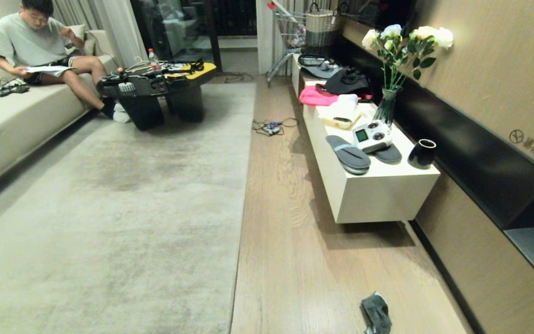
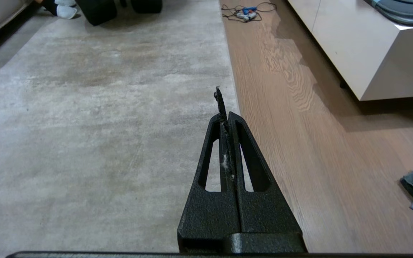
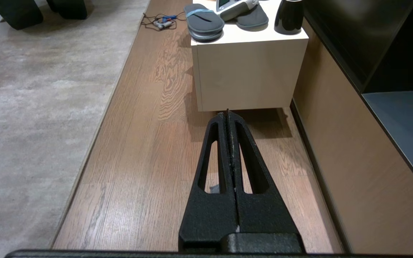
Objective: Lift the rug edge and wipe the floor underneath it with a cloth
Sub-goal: Pick up the rag
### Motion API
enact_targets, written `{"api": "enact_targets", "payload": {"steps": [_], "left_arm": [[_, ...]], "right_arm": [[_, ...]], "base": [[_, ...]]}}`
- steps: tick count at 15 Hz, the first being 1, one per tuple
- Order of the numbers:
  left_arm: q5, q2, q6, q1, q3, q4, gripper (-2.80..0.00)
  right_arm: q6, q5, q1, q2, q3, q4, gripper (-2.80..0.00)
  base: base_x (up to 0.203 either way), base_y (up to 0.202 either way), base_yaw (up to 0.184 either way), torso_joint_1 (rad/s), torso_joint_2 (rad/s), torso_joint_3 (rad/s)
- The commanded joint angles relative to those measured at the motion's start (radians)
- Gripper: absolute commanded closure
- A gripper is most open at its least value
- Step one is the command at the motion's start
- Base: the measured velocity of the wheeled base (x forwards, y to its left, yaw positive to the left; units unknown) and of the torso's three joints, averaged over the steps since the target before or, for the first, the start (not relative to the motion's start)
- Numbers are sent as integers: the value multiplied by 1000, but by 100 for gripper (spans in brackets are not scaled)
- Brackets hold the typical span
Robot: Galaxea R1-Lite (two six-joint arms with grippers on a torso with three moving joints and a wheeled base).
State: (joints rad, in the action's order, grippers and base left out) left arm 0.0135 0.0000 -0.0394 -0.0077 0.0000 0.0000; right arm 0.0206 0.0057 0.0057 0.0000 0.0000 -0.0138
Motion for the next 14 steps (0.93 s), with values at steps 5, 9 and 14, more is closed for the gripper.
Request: {"api": "enact_targets", "payload": {"steps": [5,9,14], "left_arm": [[0,0,-1,0,0,0,0],[0,0,-1,0,0,0,0],[0,0,-1,0,0,0,0]], "right_arm": [[-1,0,1,2,0,0,0],[-1,0,0,2,0,0,0],[-1,0,0,2,0,0,0]], "base": [[0,0,0,16,69,76],[0,0,0,0,0,0],[0,0,0,0,0,0]]}}
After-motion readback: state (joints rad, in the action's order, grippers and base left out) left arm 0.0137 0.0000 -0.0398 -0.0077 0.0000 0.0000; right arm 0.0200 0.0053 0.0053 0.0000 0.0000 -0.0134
